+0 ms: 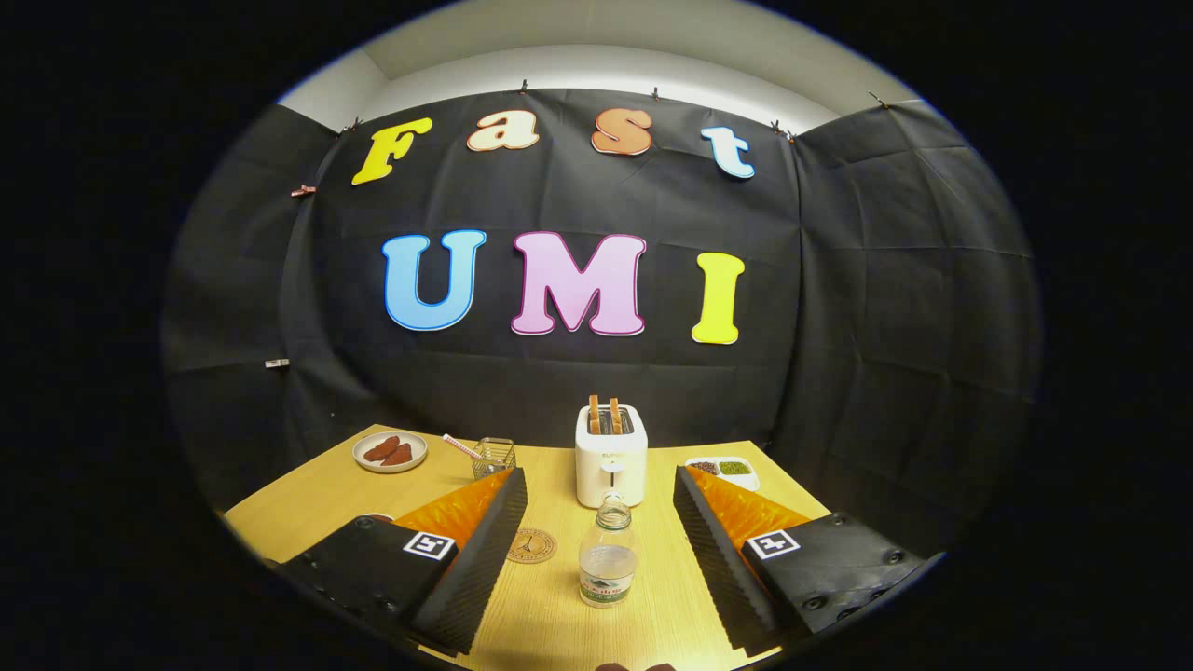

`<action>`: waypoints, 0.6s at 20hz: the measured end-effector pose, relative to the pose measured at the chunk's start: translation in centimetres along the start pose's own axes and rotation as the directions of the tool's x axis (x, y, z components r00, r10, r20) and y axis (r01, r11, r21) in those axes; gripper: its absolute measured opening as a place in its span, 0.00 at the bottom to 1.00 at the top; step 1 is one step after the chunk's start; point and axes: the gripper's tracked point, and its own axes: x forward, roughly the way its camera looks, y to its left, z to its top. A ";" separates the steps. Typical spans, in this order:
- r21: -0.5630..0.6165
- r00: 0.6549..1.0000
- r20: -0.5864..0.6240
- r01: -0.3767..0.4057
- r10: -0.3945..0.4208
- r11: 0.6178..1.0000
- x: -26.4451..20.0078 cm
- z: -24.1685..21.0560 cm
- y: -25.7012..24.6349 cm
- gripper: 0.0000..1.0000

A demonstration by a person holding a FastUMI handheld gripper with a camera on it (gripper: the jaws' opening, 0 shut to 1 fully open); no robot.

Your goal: Take the bottle from table, then pour the juice into the cup, finally place the bottle on the coaster

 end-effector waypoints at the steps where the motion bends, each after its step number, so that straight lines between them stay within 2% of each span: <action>1: 0.003 1.000 0.002 -0.009 0.009 1.000 0.4 0.0 0.0 0.97; 7: -0.025 1.000 0.007 -0.017 0.017 1.000 2.4 -1.1 -1.6 0.97; 12: -0.045 0.998 -0.013 -0.058 0.057 0.997 3.8 -3.2 -1.4 0.98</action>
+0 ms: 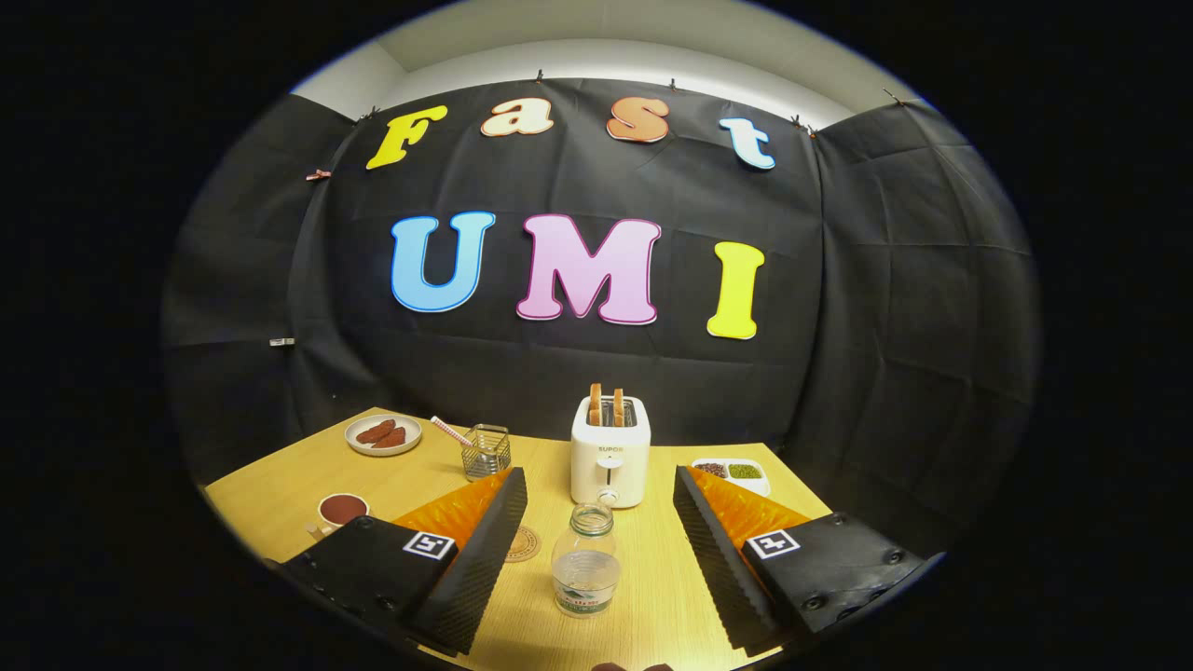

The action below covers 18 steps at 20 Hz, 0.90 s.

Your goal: Take the bottle from table, then pour the juice into the cup, finally place the bottle on the coaster

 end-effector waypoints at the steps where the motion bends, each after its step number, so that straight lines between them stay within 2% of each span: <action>1: 0.001 1.000 0.001 -0.007 0.007 1.000 0.2 -0.2 0.1 0.98; 6: -0.002 0.999 0.005 -0.036 0.036 0.999 1.6 -1.8 0.7 0.97; 18: 0.004 0.997 -0.057 -0.041 0.042 0.999 5.0 -8.6 0.5 0.98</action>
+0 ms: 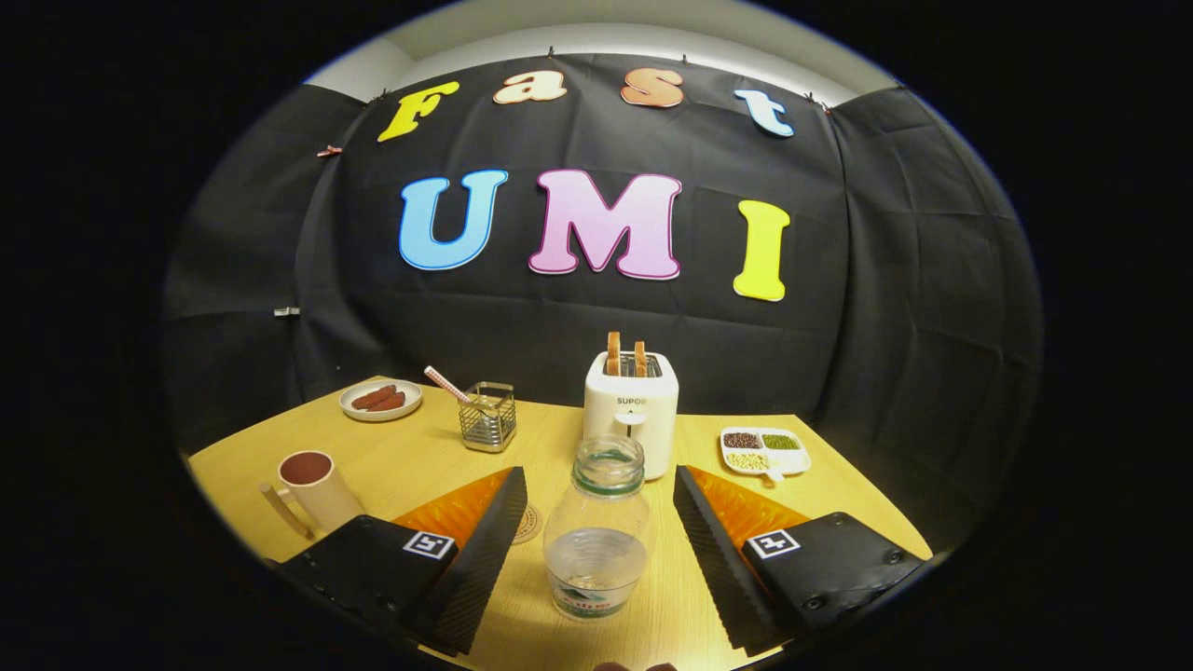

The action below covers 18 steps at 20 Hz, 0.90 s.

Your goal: Take the bottle from table, then pour the juice into the cup, finally place the bottle on the coaster

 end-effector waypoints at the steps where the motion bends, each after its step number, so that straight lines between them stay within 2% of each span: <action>1: 0.008 1.000 -0.003 0.002 -0.002 1.000 0.3 -0.4 0.0 0.98; 13: 0.061 0.998 -0.065 -0.010 0.014 0.998 0.5 -5.5 0.5 0.98; 17: 0.078 0.998 -0.059 -0.004 0.009 0.997 0.7 -5.6 0.2 0.98; 18: 0.081 0.998 -0.055 -0.005 0.010 0.997 0.9 -5.6 0.2 0.94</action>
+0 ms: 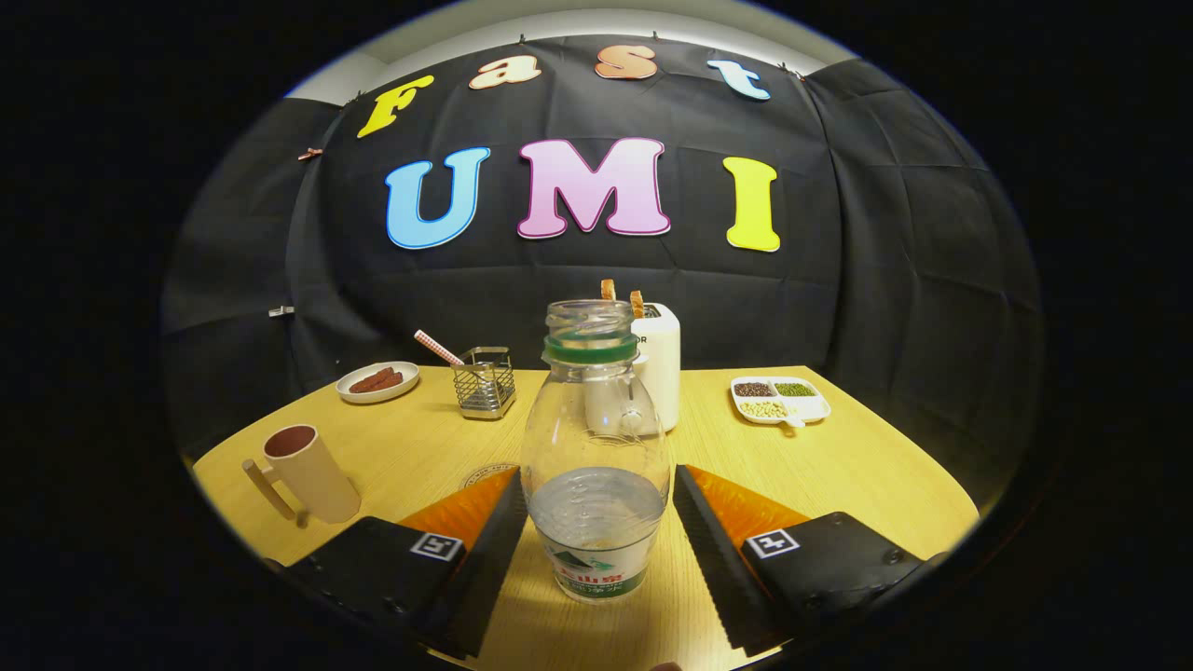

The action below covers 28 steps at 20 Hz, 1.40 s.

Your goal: Take the bottle from table, then pour the juice into the cup, finally place the bottle on the coaster

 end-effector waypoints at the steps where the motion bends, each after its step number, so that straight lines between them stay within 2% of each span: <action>1: 0.000 1.000 -0.001 -0.003 0.003 1.000 0.0 -0.1 0.1 0.91; 13: -0.027 0.999 -0.031 -0.035 0.034 0.999 0.4 -0.9 0.5 0.77; 18: -0.136 0.996 -0.056 -0.074 0.067 0.988 0.2 0.5 1.5 0.72; 23: -0.272 0.989 -0.053 -0.148 0.139 0.951 -0.6 3.7 4.3 0.72; 28: -0.449 0.987 -0.063 -0.159 0.147 0.879 0.1 5.9 6.2 0.72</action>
